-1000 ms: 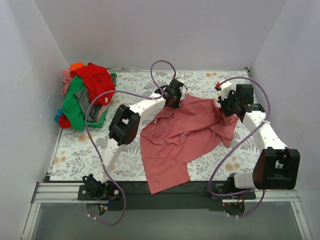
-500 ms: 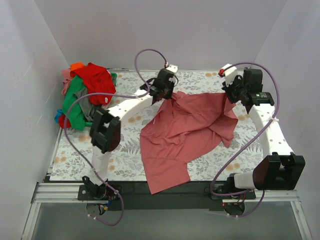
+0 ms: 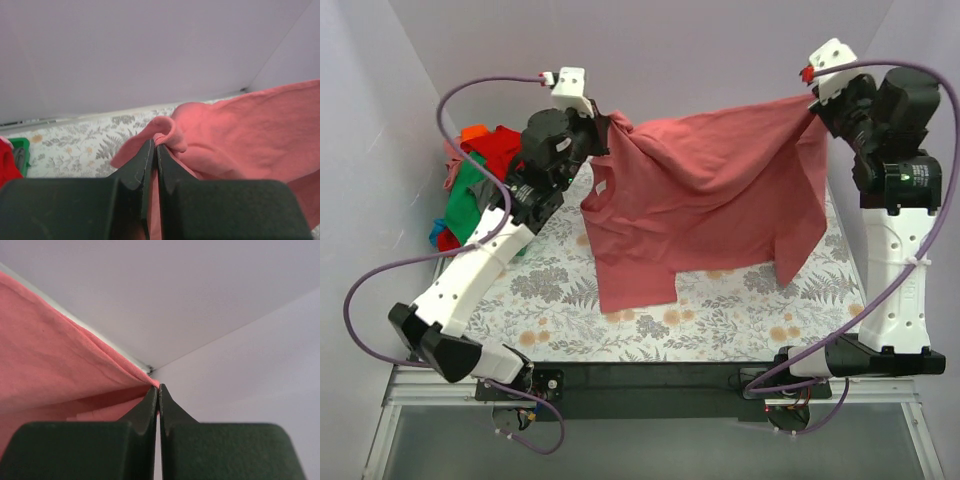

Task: Fold and stack the t-shirts
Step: Flatten the tshirt out

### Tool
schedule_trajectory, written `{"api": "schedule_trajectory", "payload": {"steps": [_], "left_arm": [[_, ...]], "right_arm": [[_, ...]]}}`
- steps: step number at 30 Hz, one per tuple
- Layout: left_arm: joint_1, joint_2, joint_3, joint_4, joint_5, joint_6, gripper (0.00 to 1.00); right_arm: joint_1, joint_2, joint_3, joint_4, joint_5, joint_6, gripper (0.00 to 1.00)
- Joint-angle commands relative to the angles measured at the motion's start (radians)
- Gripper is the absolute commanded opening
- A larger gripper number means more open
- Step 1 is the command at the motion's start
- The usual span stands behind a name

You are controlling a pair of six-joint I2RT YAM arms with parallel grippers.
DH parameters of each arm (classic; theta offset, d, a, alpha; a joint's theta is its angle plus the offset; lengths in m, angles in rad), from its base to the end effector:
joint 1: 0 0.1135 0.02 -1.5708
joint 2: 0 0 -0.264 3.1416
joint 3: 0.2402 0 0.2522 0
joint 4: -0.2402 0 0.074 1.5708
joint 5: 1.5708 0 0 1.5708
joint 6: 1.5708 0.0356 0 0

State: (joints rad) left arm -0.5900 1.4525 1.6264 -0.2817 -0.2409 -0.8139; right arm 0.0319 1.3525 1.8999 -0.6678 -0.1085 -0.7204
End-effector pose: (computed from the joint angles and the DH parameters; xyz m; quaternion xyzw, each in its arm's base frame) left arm 0.2770 -0.1752 0.4655 -0.1623 0.7252 -0.3599 0.5641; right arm 0.2491 0.0118 0.5368 -0.3079 0.6818 -0.1853 0.6371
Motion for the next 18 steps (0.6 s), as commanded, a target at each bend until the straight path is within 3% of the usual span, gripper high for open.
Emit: {"api": "schedule_trajectory", "payload": {"steps": [1,8,14,18], "left_arm": [[-0.002,-0.139,-0.008,0.111,-0.069,0.024,0.0],[-0.002,-0.323,-0.082,0.272,-0.211,0.119,0.0],[0.007,-0.345,-0.218,0.262,-0.296,0.137,0.0],[0.041,-0.354,-0.238,0.213,-0.25,0.053,0.0]], "right_arm": [[-0.006,0.0,0.198,0.025,0.075,-0.034,0.01],[-0.009,-0.036,0.199,0.102,0.204,-0.022,0.01],[-0.021,-0.021,0.151,0.119,0.266,-0.004,0.01],[-0.049,-0.027,0.136,0.112,0.218,0.007,0.01]]}}
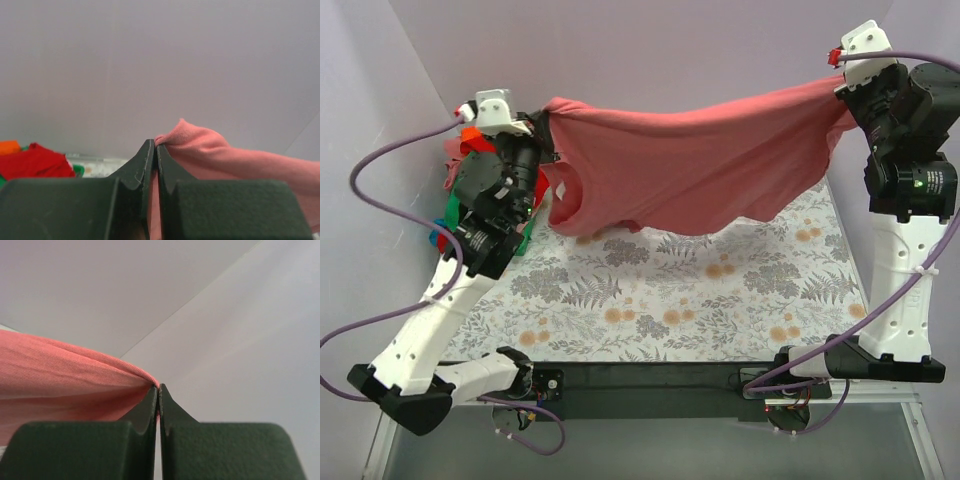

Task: Fold and stack the t-shirts
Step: Flatten the tshirt out

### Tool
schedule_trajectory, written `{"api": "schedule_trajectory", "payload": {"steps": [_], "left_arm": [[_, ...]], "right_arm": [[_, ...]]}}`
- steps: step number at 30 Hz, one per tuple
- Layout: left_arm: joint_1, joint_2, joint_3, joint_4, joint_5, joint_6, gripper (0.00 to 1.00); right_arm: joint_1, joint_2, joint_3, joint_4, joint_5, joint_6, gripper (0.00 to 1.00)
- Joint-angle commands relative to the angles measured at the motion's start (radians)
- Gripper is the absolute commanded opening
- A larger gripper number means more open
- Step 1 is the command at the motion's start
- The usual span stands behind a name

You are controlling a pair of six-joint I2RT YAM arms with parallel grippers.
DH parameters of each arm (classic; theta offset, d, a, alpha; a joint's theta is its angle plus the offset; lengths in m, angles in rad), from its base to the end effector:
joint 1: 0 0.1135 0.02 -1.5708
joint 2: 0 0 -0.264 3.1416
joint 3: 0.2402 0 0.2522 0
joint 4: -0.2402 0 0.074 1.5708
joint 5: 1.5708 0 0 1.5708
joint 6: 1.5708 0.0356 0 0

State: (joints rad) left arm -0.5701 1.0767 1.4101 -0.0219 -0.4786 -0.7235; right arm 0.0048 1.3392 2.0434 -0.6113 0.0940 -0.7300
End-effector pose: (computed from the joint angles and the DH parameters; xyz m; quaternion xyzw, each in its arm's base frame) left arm 0.1832 -0.0980 0.5151 -0.2348 0.5557 -0.3618 0.7107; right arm 0.2162 -0.0023 0.5849 -0.2092 0.6403 -0.2915 0.6791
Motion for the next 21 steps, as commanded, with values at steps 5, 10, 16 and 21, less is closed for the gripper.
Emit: {"api": "schedule_trajectory", "payload": {"steps": [5,10,16,21], "left_arm": [[0.021,0.006,0.059,-0.067,0.174,-0.086,0.0],[0.019,-0.026,0.147,-0.067,0.33,-0.161,0.0],[0.021,-0.079,0.173,-0.05,0.414,-0.221,0.0],[0.019,-0.109,0.158,-0.032,0.41,-0.22,0.0]], "right_arm": [[-0.022,-0.069,-0.052,0.03,-0.166,0.043,0.01],[-0.022,-0.095,-0.017,0.027,-0.293,0.049,0.01],[-0.022,-0.091,0.118,0.041,-0.267,0.05,0.01],[-0.022,-0.095,0.153,0.099,-0.212,0.061,0.01]]}}
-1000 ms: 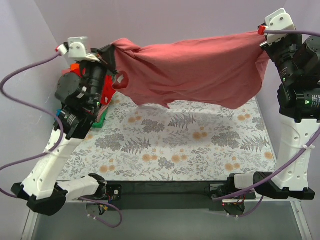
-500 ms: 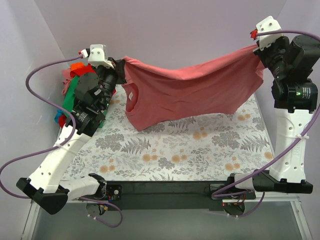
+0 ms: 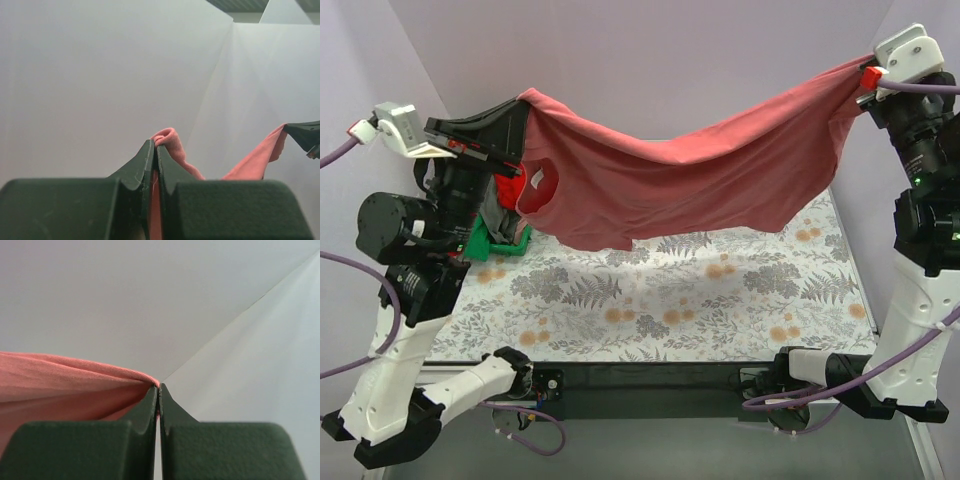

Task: Fold and stack the t-shirts
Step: Flatten the tshirt out

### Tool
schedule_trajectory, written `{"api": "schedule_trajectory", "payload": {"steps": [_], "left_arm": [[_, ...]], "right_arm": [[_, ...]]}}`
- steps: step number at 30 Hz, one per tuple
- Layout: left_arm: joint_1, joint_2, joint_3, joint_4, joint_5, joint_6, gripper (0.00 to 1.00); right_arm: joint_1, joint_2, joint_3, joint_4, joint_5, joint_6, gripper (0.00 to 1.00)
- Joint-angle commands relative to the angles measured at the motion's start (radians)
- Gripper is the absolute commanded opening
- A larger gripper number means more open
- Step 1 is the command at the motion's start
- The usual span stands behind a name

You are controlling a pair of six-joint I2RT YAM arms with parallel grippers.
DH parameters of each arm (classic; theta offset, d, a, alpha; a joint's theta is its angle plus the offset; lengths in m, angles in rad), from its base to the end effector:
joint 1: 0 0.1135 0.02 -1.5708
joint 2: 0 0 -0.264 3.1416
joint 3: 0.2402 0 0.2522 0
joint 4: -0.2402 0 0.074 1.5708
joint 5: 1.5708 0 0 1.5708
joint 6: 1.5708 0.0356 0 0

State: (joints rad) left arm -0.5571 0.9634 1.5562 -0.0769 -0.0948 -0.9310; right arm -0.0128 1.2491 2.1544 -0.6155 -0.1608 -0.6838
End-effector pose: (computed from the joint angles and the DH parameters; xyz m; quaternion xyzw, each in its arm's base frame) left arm 0.1157 -0.0681 0.5709 -0.1337 0.4864 -0.5670 0.6512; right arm 0.1452 0.0038 0.6249 -0.2569 0.5413 -0.2277 0.7676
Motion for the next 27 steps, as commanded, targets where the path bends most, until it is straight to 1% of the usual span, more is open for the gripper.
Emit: {"api": "schedule_trajectory", "payload": {"steps": [1,3,5,7,10,11,13,14,15,16,17,18,19,20,21,22,23,24,25,26,27], "left_arm": [[0.006,0.001,0.015,0.025,0.021,-0.011,0.0],[0.008,0.001,0.008,0.038,0.014,-0.005,0.0],[0.008,0.011,-0.019,0.066,-0.025,0.007,0.0],[0.006,0.027,-0.051,0.106,-0.066,0.024,0.0],[0.008,0.089,-0.128,0.157,-0.158,0.058,0.0],[0.008,0.112,-0.169,0.181,-0.214,0.063,0.0],[0.026,0.173,-0.228,0.199,-0.229,0.025,0.0],[0.052,0.195,-0.287,0.215,-0.206,0.0,0.0],[0.068,0.216,-0.313,0.215,-0.188,-0.038,0.0],[0.083,0.271,-0.341,0.221,-0.172,-0.066,0.0],[0.114,0.297,-0.372,0.236,-0.163,-0.128,0.0],[0.129,0.337,-0.411,0.242,-0.146,-0.156,0.0],[0.144,0.416,-0.421,0.247,-0.141,-0.175,0.0],[0.179,0.476,-0.413,0.217,-0.126,-0.233,0.0],[0.201,0.536,-0.35,0.182,-0.068,-0.258,0.0],[0.219,0.677,-0.294,0.133,-0.025,-0.285,0.09],[0.262,0.745,-0.224,-0.029,0.016,-0.308,0.23],[0.279,0.805,-0.129,-0.116,0.048,-0.349,0.44],[0.29,0.864,0.018,-0.198,0.087,-0.357,0.5],[0.298,0.923,0.094,-0.324,0.093,-0.356,0.53],[0.298,0.931,0.138,-0.358,0.095,-0.32,0.55]], "right_arm": [[-0.004,0.001,0.045,0.109,0.05,0.015,0.01],[-0.004,0.009,0.042,0.122,0.056,0.01,0.01],[-0.004,0.022,0.012,0.131,0.05,0.006,0.01],[-0.004,0.041,-0.065,0.164,0.046,0.007,0.01],[0.0,0.074,-0.16,0.209,0.043,0.013,0.01],[0.007,0.087,-0.175,0.212,0.052,0.013,0.01],[0.063,0.122,-0.22,0.212,0.082,-0.002,0.01],[0.095,0.131,-0.246,0.226,0.155,-0.02,0.01],[0.162,0.138,-0.278,0.244,0.215,-0.04,0.01],[0.195,0.15,-0.325,0.269,0.272,-0.096,0.01],[0.226,0.16,-0.402,0.322,0.387,-0.127,0.01],[0.27,0.176,-0.445,0.356,0.455,-0.161,0.01],[0.286,0.221,-0.471,0.382,0.525,-0.201,0.01],[0.293,0.252,-0.47,0.388,0.609,-0.207,0.01],[0.297,0.283,-0.458,0.388,0.644,-0.207,0.04],[0.297,0.343,-0.444,0.39,0.679,-0.209,0.2],[0.295,0.37,-0.421,0.39,0.745,-0.207,0.28],[0.292,0.394,-0.389,0.39,0.762,-0.204,0.35],[0.29,0.406,-0.381,0.39,0.77,-0.198,0.48],[0.286,0.4,-0.383,0.387,0.759,-0.182,0.56],[0.284,0.389,-0.404,0.36,0.739,-0.165,0.58]]}}
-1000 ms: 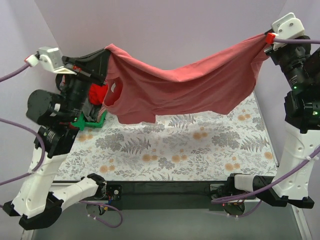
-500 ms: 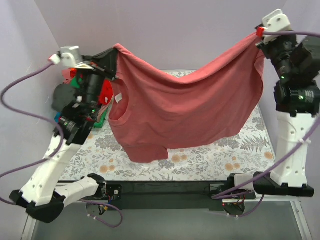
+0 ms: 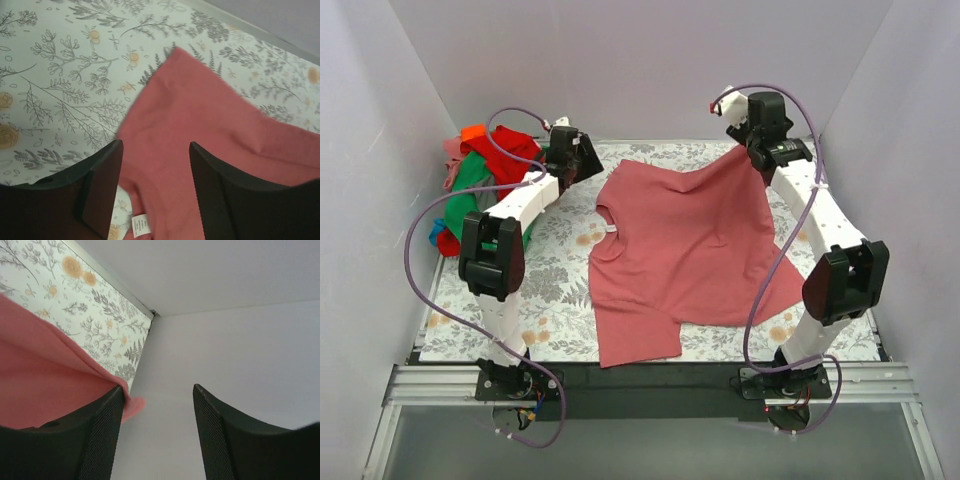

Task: Fold and stack the t-shirts
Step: Flatten the tshirt out

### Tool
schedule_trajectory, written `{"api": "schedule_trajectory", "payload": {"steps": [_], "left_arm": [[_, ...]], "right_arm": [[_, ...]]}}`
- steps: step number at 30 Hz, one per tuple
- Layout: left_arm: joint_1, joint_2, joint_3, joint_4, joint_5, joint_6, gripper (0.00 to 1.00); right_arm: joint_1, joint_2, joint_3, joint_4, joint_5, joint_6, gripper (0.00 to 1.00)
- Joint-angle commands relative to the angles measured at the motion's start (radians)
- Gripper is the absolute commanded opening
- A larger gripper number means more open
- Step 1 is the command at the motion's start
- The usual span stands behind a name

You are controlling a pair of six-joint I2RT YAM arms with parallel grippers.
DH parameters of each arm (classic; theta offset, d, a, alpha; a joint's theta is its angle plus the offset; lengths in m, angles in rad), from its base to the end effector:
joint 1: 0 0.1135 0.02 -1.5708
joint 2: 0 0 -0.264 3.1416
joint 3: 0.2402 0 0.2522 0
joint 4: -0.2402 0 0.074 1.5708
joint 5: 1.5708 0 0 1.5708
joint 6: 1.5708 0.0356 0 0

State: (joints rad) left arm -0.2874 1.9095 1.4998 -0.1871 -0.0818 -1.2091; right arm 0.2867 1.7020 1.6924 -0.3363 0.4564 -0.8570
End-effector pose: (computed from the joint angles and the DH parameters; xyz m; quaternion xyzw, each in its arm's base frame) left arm 0.4294 -0.1239 0.2584 -0.4098 0.7824 -0.2916 0.3673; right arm 0.3879 0.0980 0.3970 -0.3220 0.7406 -0.3352 0.4853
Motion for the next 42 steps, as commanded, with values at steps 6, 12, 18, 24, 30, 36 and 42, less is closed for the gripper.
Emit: {"api": "schedule_trajectory", "payload": {"steps": [6,12,18,24,30,36,42], "left_arm": [[0.028,-0.315,-0.027,-0.238,0.157,0.0,0.73],[0.027,-0.582,-0.449,-0.252,0.411,-0.108,0.74],[0.007,-0.684,-0.72,-0.304,0.548,-0.225,0.73],[-0.081,-0.667,-0.805,-0.442,0.398,-0.329,0.68],[-0.118,-0.575,-0.816,-0.5,0.257,-0.359,0.58],[-0.136,-0.531,-0.791,-0.453,0.226,-0.403,0.58],[-0.137,-0.481,-0.733,-0.408,0.235,-0.382,0.55]], "right_arm": [[-0.079,-0.25,-0.173,-0.142,-0.204,0.137,0.8],[-0.219,-0.323,-0.384,-0.178,-0.38,0.2,0.92],[-0.307,-0.384,-0.442,-0.383,-0.694,0.147,0.92],[-0.375,-0.478,-0.65,-0.504,-0.714,0.047,0.91],[-0.57,-0.524,-0.766,-0.555,-0.766,-0.063,0.91],[-0.662,-0.512,-0.849,-0.56,-0.797,-0.114,0.88],[-0.718,-0.478,-0.853,-0.56,-0.843,-0.136,0.86]]}}
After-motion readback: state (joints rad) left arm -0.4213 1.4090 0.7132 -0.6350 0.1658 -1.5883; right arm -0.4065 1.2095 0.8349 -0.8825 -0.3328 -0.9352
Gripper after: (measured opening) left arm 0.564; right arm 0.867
